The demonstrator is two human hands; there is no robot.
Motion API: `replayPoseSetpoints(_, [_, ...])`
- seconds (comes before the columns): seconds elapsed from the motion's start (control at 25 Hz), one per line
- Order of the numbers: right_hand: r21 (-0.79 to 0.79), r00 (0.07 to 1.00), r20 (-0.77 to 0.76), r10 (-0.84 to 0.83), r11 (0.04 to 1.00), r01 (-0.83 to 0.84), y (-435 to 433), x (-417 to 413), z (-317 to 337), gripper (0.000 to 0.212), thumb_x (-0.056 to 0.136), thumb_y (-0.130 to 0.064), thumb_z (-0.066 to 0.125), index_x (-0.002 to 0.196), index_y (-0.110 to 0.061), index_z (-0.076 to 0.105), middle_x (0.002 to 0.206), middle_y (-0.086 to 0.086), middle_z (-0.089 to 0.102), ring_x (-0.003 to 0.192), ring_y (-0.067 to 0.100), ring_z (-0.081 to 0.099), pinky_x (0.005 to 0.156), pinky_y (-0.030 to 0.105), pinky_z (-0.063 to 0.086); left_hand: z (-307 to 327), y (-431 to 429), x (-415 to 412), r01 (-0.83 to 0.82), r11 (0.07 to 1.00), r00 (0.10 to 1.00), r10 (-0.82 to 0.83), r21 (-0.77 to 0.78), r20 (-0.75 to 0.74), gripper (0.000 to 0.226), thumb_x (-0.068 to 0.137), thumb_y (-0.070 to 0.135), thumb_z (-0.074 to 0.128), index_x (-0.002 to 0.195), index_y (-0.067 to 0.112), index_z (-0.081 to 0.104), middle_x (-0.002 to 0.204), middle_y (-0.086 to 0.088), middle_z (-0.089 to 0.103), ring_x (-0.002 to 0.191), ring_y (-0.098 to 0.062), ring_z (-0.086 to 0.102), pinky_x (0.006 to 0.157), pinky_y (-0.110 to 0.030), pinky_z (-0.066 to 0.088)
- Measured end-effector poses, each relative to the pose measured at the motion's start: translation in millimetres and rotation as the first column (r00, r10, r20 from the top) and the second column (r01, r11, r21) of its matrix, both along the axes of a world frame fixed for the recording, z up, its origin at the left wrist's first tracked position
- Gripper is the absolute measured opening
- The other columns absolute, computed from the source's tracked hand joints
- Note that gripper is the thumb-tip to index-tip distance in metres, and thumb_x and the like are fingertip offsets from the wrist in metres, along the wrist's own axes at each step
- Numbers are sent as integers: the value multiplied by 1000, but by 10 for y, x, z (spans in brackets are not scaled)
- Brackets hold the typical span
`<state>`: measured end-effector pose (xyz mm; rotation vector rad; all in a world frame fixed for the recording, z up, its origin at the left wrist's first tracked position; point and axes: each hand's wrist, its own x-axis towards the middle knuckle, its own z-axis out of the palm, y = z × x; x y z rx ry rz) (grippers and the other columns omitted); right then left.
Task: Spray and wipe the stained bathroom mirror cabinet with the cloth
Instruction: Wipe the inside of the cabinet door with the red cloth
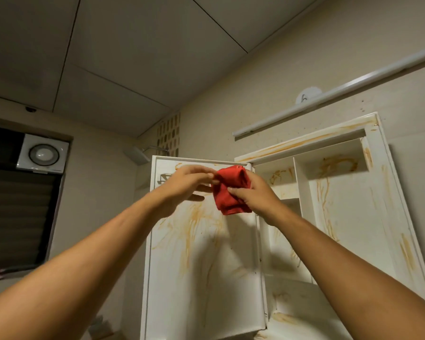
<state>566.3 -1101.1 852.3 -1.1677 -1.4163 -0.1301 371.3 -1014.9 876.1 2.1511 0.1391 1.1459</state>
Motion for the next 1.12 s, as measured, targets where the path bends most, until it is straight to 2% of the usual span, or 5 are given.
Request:
replayPoseSetpoints(0.24, [189, 780, -91, -620, 758, 624, 143, 90, 223, 18, 87, -17, 72, 104, -23, 70, 93, -1, 72, 91, 25, 66, 81, 34, 52, 337, 740, -609, -556, 730, 827, 440, 397, 350, 38, 98, 26, 58, 134, 21, 65, 134, 4, 65, 123, -14, 59, 106, -38, 48])
replayPoseSetpoints(0.52, [232, 619, 154, -770, 637, 735, 785, -140, 128, 39, 87, -5, 69, 117, -21, 51, 98, 4, 66, 82, 29, 58, 66, 33, 39, 532, 1219, -814, -262, 947, 965, 258, 188, 46, 92, 85, 90, 32, 150, 27, 51, 151, 8, 52, 133, -12, 52, 115, -44, 40])
replayPoseSetpoints(0.76, [208, 620, -8, -785, 605, 769, 998, -482, 379, 18, 90, -17, 67, 108, -18, 71, 104, 3, 68, 83, 26, 60, 69, 34, 48, 463, 1378, -801, -83, 996, 990, 80, 26, 112, 72, 91, 83, 27, 139, 37, 54, 130, 19, 64, 118, -2, 60, 104, -35, 45])
replayPoseSetpoints(0.96, [328, 615, 455, -644, 763, 557, 1199, -1131, 511, 25, 89, -16, 64, 109, -22, 78, 106, 0, 74, 98, 26, 63, 93, 40, 51, 402, 1523, -784, -23, 999, 988, 17, 39, 155, 67, 90, 80, 28, 140, 41, 51, 134, 18, 62, 119, -8, 63, 97, -30, 49])
replayPoseSetpoints(1.12, [219, 443, 412, -796, 559, 800, 767, -697, 587, 15, 88, -13, 59, 91, -22, 70, 89, 2, 71, 93, 32, 66, 78, 37, 46, 379, 1616, -766, 44, 998, 986, -51, 49, 161, 63, 88, 84, 30, 133, 47, 52, 135, 19, 61, 117, -11, 65, 100, -35, 52])
